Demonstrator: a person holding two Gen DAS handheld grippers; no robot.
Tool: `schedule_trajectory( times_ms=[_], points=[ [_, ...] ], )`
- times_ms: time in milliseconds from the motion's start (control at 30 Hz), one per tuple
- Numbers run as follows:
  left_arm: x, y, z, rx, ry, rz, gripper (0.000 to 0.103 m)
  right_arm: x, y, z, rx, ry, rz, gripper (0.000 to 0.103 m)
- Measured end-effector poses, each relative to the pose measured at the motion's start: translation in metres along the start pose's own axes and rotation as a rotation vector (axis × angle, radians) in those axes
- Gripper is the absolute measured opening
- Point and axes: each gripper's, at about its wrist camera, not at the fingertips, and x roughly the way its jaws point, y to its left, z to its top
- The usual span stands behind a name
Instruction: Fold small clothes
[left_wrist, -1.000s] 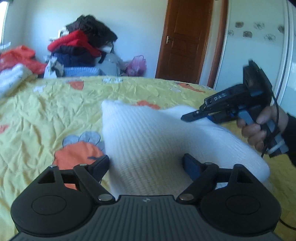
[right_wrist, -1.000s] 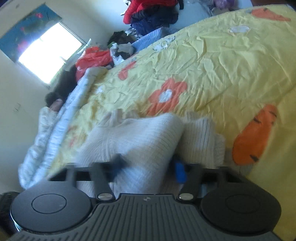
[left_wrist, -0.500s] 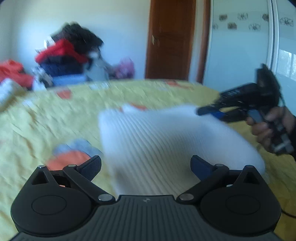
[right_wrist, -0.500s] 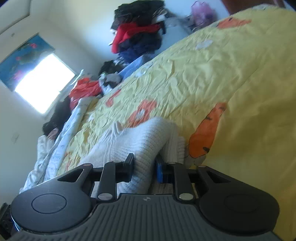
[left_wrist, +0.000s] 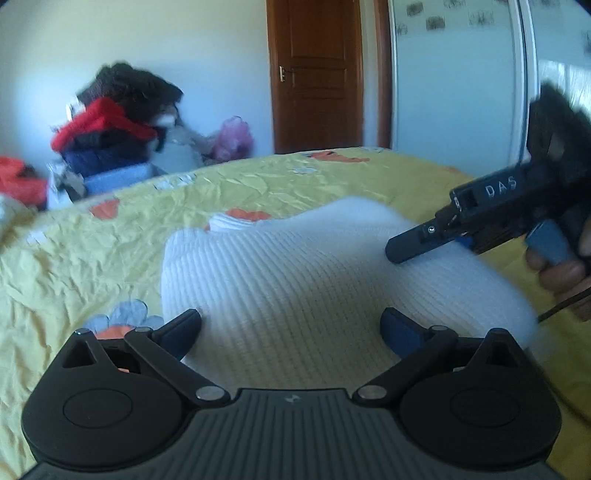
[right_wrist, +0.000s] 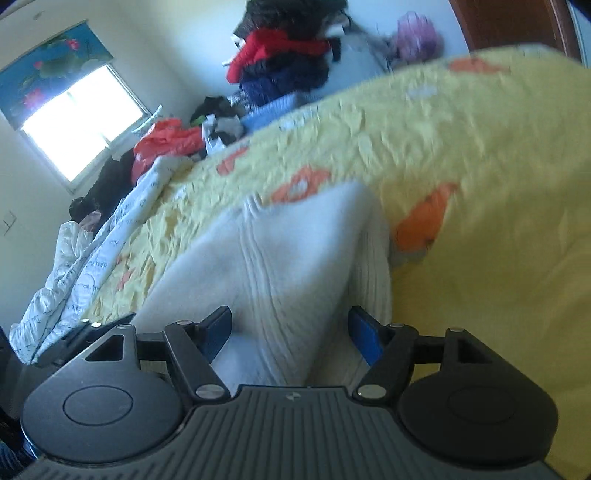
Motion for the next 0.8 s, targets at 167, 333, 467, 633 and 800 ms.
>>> schedule_trajectory(
  times_ms=[167, 333, 467, 633, 800],
  points=[
    [0.001, 0.014, 0.009, -0.08, 0.027, -0.047, 0.103, -0.02, 0.004, 0.003, -0.017, -0.055, 0.125, 0.02],
    [0.011, 0.007, 0.011, -0.075, 0.048, -0.029, 0.103, 0.003, -0.031, -0.005, 0.037, -0.032, 0.081, 0.017],
    [0.01, 0.005, 0.01, -0.077, 0.046, -0.025, 0.103, -0.005, -0.025, 0.0, 0.053, -0.033, 0.075, 0.035],
    [0.008, 0.007, 0.009, -0.079, 0.05, -0.027, 0.103, -0.009, -0.019, 0.04, 0.076, -0.114, 0.047, 0.088],
    [0.009, 0.008, 0.008, -0.081, 0.047, -0.03, 0.103, 0.037, -0.025, 0.069, 0.033, -0.025, -0.099, 0.081]
  ],
)
